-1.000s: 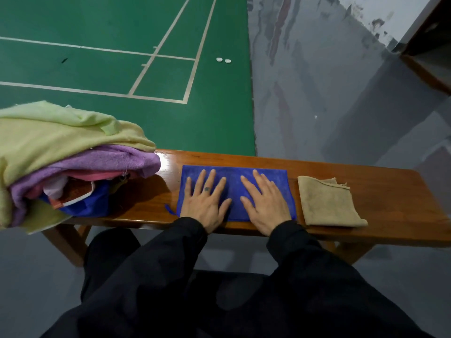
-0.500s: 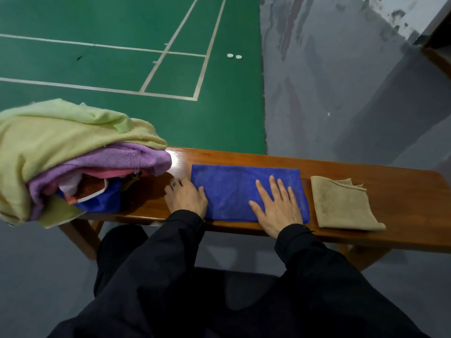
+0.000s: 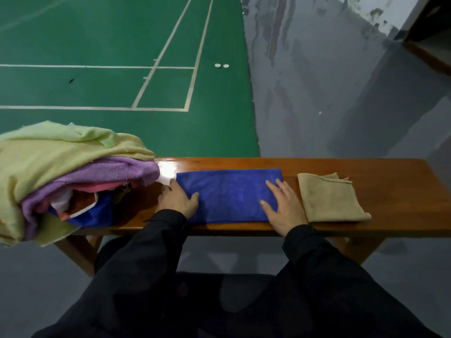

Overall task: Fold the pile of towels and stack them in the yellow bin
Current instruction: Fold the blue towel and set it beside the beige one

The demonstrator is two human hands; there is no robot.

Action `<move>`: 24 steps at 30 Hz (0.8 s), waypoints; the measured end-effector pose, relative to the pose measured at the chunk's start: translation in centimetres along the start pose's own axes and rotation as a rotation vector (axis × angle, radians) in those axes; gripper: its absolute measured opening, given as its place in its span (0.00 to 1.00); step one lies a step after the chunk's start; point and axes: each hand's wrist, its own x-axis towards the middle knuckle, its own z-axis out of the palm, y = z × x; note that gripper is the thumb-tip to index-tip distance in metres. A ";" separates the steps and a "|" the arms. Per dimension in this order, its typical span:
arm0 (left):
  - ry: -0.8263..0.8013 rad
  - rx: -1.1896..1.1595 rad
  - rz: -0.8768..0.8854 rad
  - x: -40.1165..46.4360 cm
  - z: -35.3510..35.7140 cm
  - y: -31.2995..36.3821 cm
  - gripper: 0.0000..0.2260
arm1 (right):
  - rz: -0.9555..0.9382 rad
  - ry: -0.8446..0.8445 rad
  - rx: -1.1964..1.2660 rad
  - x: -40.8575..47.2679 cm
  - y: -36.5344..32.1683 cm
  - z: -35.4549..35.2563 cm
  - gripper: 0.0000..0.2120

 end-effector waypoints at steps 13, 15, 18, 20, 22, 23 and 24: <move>0.181 -0.367 -0.068 -0.4 0.5 0.5 0.24 | -0.089 -0.105 -0.305 -0.2 -0.5 0.4 0.46; 0.133 -0.403 -0.139 0.1 0.1 1.0 0.24 | -0.084 -0.095 -0.260 -0.2 -0.5 0.4 0.48; 0.040 -0.425 -0.217 1.0 -0.4 0.9 0.25 | -0.080 -0.071 -0.198 -0.2 -0.5 0.2 0.49; -0.024 -0.469 -0.206 1.4 -0.9 0.7 0.24 | -0.082 -0.056 -0.154 -0.2 -0.5 0.1 0.50; -0.071 -0.529 -0.194 1.7 -1.3 0.4 0.23 | -0.082 -0.047 -0.098 -0.1 -0.3 0.0 0.49; -0.083 -0.549 -0.191 1.8 -1.6 0.4 0.22 | -0.080 -0.036 -0.072 -0.1 -0.2 0.1 0.49; -0.093 -0.560 -0.182 1.8 -1.8 0.4 0.19 | -0.080 -0.020 -0.052 -0.1 -0.1 0.2 0.48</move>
